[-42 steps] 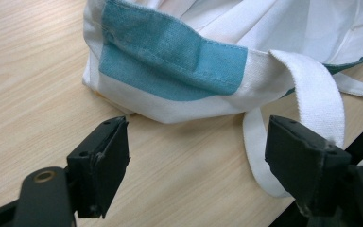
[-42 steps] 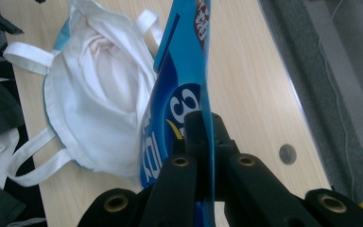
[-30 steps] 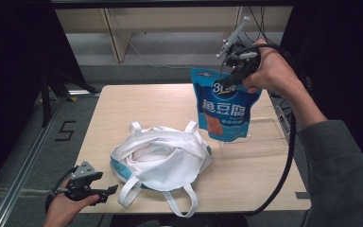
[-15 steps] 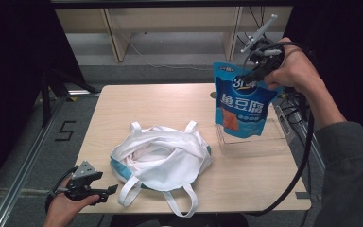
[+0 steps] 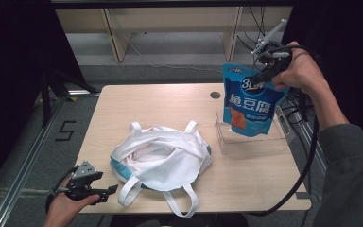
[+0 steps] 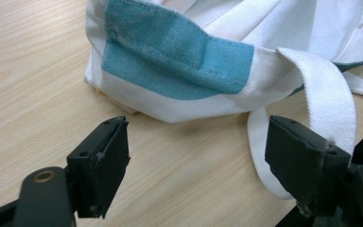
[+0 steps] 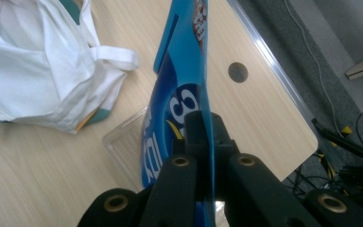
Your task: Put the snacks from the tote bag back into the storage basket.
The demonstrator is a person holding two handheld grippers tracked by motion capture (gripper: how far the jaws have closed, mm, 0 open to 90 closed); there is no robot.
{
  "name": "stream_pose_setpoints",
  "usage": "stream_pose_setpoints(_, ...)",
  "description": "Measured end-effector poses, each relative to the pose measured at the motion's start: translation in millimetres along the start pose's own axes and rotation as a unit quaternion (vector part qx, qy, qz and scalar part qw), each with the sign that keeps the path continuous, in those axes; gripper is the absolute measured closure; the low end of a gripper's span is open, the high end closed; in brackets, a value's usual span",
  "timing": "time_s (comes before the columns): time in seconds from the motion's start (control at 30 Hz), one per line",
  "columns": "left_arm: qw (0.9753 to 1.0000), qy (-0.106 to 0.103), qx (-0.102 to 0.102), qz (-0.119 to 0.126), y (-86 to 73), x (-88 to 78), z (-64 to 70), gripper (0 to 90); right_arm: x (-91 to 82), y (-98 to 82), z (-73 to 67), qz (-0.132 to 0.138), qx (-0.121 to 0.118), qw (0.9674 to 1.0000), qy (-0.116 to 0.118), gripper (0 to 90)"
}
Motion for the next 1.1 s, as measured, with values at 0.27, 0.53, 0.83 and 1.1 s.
stream_pose_setpoints(0.27, 0.9999, 0.005, 0.013, -0.003, -0.3, -0.4, -1.3, 22.1, 17.4, -5.6, 6.7, 0.002, 0.006, 1.0000, 0.006, 90.0)
stream_pose_setpoints(0.53, 0.9999, 0.002, 0.015, -0.003, 0.2, 0.9, -0.4, 22.1, 34.9, -10.0, 3.9, -0.005, -0.002, 0.9998, 0.021, 90.0)
stream_pose_setpoints(0.83, 0.9999, -0.005, 0.011, -0.007, -1.0, 1.9, 0.7, 22.1, 55.5, -21.0, 0.4, -0.013, 0.000, 0.9990, 0.043, 90.0)
stream_pose_setpoints(1.1, 0.9998, -0.003, 0.018, -0.008, -0.3, 1.8, 0.4, 22.1, 68.0, -35.8, -0.3, -0.012, 0.009, 0.9984, 0.055, 90.0)
Point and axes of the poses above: each handheld gripper's, and its own axes: x roughly forward along the jaws, y roughly out of its top, z roughly to its right, the point moved 5 cm from there along x, roughly forward along the jaws, and after that the axes turned 10 degrees about x, right-handed, at the moved point
